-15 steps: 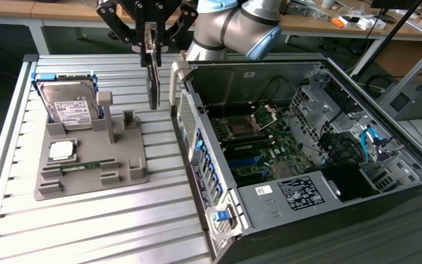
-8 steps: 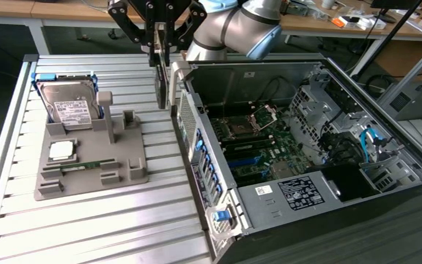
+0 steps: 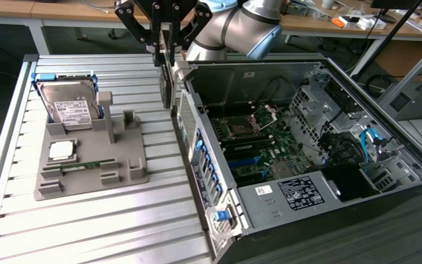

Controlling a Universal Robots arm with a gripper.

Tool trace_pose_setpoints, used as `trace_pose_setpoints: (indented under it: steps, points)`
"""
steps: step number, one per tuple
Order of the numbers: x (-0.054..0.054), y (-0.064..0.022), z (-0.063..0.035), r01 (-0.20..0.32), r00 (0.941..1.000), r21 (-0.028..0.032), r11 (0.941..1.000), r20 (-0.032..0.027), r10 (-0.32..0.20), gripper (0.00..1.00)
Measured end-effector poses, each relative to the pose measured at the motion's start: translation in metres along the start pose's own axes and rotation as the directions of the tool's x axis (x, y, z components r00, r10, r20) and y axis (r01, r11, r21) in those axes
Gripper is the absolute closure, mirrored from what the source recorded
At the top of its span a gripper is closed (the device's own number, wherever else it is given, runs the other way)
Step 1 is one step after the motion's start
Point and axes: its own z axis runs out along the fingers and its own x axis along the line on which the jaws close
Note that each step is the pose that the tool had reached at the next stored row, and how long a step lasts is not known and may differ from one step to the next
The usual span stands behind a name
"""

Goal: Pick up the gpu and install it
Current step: 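Pick up the gpu and move the gpu toward the slot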

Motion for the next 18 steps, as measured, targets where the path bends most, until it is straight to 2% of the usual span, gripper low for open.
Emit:
trace_pose_setpoints:
  steps: [18]
  points:
    - [-0.016, 0.0006, 0.0005, 0.000, 1.0000, -0.0001, 1.0000, 0.0001, 0.000, 0.73]
